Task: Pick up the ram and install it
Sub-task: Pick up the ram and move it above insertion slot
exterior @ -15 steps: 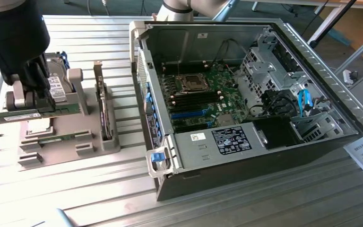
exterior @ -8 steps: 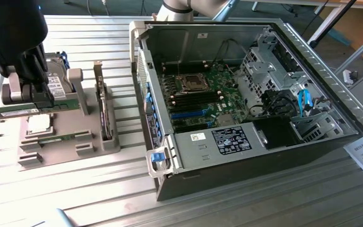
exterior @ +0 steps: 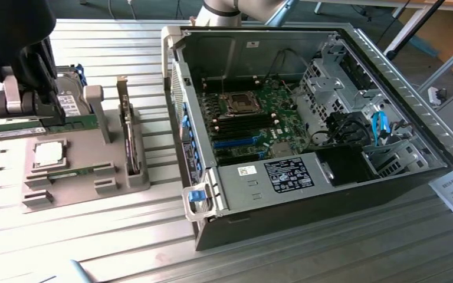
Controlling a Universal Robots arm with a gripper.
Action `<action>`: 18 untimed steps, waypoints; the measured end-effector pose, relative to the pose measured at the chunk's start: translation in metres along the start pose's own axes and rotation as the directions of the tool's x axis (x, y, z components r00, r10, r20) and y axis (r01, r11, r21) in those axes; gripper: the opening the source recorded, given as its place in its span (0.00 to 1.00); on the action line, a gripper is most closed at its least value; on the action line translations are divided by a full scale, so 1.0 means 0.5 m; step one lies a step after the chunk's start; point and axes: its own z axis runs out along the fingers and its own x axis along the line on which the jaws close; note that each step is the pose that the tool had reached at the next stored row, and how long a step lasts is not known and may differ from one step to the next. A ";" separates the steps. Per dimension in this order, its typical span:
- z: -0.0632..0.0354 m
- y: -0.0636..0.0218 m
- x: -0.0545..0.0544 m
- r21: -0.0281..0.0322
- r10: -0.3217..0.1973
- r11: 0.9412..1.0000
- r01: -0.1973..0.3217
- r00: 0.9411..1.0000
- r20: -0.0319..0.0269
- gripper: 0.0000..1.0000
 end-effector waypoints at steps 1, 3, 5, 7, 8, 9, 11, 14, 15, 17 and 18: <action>-0.003 0.000 0.000 0.000 0.000 1.000 0.000 1.000 0.000 0.12; -0.006 0.000 0.000 0.000 0.000 1.000 0.000 1.000 0.000 0.12; -0.006 0.000 0.000 0.000 0.000 1.000 0.000 1.000 0.000 0.12; -0.006 0.000 0.000 0.000 0.000 1.000 0.000 1.000 0.000 0.12; -0.006 0.000 0.000 0.000 0.000 1.000 0.000 1.000 0.000 0.12; -0.006 -0.001 0.000 0.000 0.000 1.000 0.000 1.000 0.000 0.12; -0.006 -0.005 0.000 0.000 0.000 1.000 0.000 1.000 0.000 0.12; -0.007 -0.014 0.001 -0.001 0.000 1.000 0.000 1.000 0.000 0.12; -0.007 -0.017 0.001 -0.001 0.000 1.000 0.000 1.000 0.000 0.12; -0.007 -0.028 0.001 -0.003 0.000 1.000 0.000 1.000 0.000 0.12; -0.008 -0.036 0.002 -0.004 0.000 1.000 0.000 1.000 0.000 0.12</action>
